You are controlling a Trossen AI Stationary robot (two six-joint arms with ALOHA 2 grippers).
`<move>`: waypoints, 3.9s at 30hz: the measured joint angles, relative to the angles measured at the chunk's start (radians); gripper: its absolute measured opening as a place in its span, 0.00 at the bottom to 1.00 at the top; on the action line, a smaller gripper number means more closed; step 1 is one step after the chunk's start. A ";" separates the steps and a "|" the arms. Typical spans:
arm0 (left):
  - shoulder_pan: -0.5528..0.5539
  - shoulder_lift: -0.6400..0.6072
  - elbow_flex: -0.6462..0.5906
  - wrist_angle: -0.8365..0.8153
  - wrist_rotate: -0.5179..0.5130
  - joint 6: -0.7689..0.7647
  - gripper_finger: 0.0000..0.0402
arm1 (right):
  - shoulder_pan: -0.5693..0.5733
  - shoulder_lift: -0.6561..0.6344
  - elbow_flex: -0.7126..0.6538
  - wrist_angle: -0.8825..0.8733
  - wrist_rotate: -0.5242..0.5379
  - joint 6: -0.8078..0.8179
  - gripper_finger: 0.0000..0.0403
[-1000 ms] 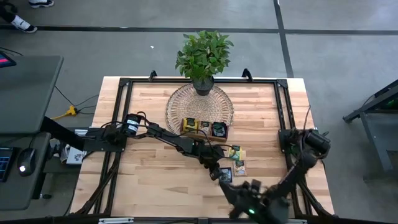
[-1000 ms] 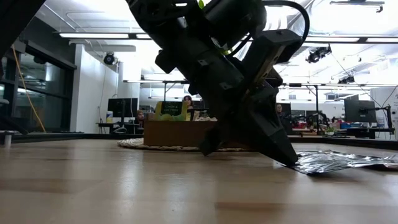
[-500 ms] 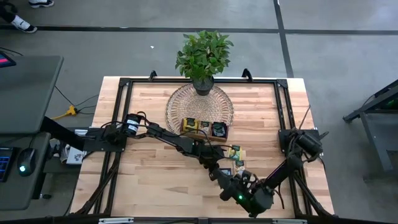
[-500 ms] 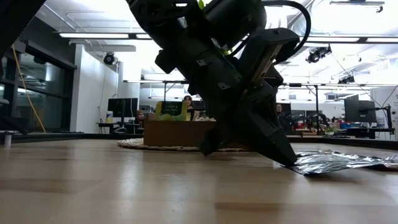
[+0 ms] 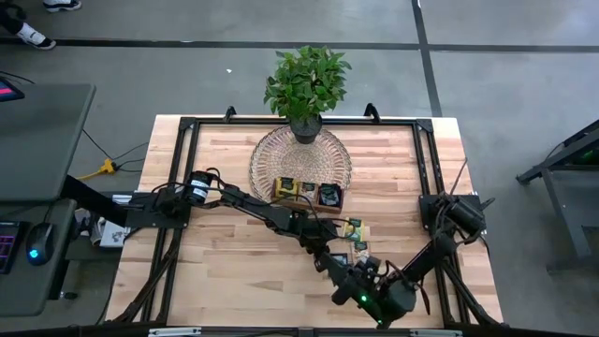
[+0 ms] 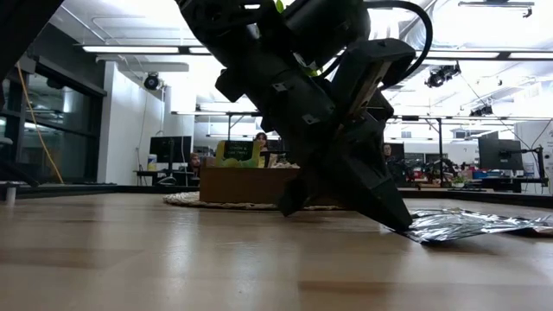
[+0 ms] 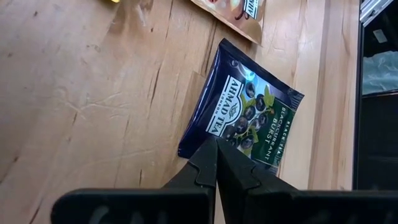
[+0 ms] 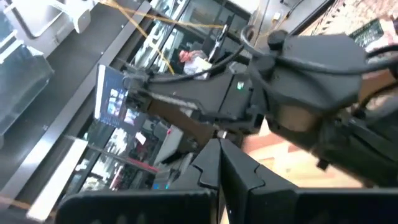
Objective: Pick & Place Tea
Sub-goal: Put the violet tea bag into the right section of the wooden organizer
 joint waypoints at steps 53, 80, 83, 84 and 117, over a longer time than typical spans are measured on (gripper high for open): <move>0.000 0.000 0.000 0.018 0.043 -0.044 0.00 | 0.039 -0.032 -0.052 -0.154 0.001 -1.538 0.00; 0.012 0.000 0.000 0.027 0.050 -0.063 0.00 | 0.019 -0.129 0.197 -0.555 -0.001 -1.579 0.00; 0.012 0.000 0.000 0.028 0.049 -0.062 0.00 | 0.009 -0.129 0.257 -0.661 -0.005 -1.577 0.00; 0.012 0.000 0.000 0.030 0.049 -0.063 0.00 | 0.007 -0.129 0.274 -0.680 -0.014 -1.576 0.00; 0.012 0.002 -0.002 0.084 0.076 -0.055 0.00 | 0.071 0.229 0.717 -2.414 -1.117 -0.163 0.00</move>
